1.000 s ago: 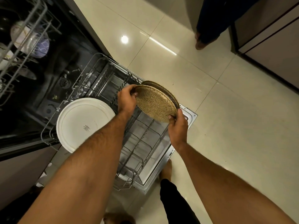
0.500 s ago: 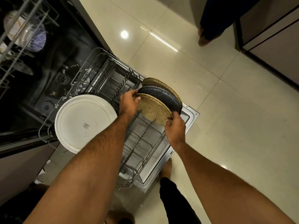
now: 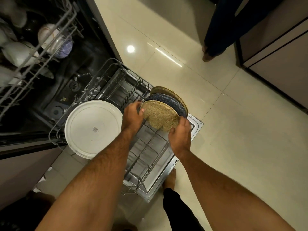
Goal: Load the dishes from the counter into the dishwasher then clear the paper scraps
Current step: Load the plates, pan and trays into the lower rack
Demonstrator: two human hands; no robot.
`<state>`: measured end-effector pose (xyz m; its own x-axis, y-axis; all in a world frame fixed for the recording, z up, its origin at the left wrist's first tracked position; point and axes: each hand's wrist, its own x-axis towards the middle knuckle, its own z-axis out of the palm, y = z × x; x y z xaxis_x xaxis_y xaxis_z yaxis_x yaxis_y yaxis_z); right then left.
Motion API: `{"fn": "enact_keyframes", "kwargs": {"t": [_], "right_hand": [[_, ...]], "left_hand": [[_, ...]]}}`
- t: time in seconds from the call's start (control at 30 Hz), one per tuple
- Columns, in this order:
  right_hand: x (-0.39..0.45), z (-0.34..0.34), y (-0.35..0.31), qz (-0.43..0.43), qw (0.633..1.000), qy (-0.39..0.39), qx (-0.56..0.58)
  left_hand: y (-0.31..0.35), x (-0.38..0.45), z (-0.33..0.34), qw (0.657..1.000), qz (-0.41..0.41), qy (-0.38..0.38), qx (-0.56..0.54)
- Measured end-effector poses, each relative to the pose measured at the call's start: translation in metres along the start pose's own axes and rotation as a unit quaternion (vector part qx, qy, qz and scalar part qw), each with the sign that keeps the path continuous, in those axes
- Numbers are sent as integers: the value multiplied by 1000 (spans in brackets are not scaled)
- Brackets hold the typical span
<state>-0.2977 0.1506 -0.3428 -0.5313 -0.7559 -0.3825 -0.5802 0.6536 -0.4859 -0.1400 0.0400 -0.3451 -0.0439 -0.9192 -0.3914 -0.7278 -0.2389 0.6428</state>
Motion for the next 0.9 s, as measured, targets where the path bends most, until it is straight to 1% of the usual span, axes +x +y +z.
{"fn": "enact_keyframes", "kwargs": {"t": [0.07,0.13,0.27,0.37,0.47,0.63,0.73,0.83,0.9], "right_hand": [[-13,-5,-10,-20,999,-9,-24],[-31,-11,-25,-52,998,-21,-42],[-77,-23,-65,-131,987,-43,-79],[-118,-32,-99,-197,973,-55,-110],[-160,-44,-132,-259,955,-54,-134],[-234,-59,-197,-365,910,-45,-194],[-280,-62,-240,-430,875,-18,-221],[-333,-60,-292,-503,829,1,-245],[-364,-55,-326,-543,803,12,-246]], "left_hand": [[-3,-19,-16,998,16,6,54],[-12,-43,-38,992,54,18,112],[-29,-91,-90,969,104,45,219],[-37,-132,-137,952,109,70,279],[-48,-173,-183,946,91,102,293],[-61,-250,-275,925,59,196,321],[-70,-297,-332,914,37,248,319],[-86,-346,-396,907,11,304,291],[-96,-373,-436,896,-12,342,284]]}}
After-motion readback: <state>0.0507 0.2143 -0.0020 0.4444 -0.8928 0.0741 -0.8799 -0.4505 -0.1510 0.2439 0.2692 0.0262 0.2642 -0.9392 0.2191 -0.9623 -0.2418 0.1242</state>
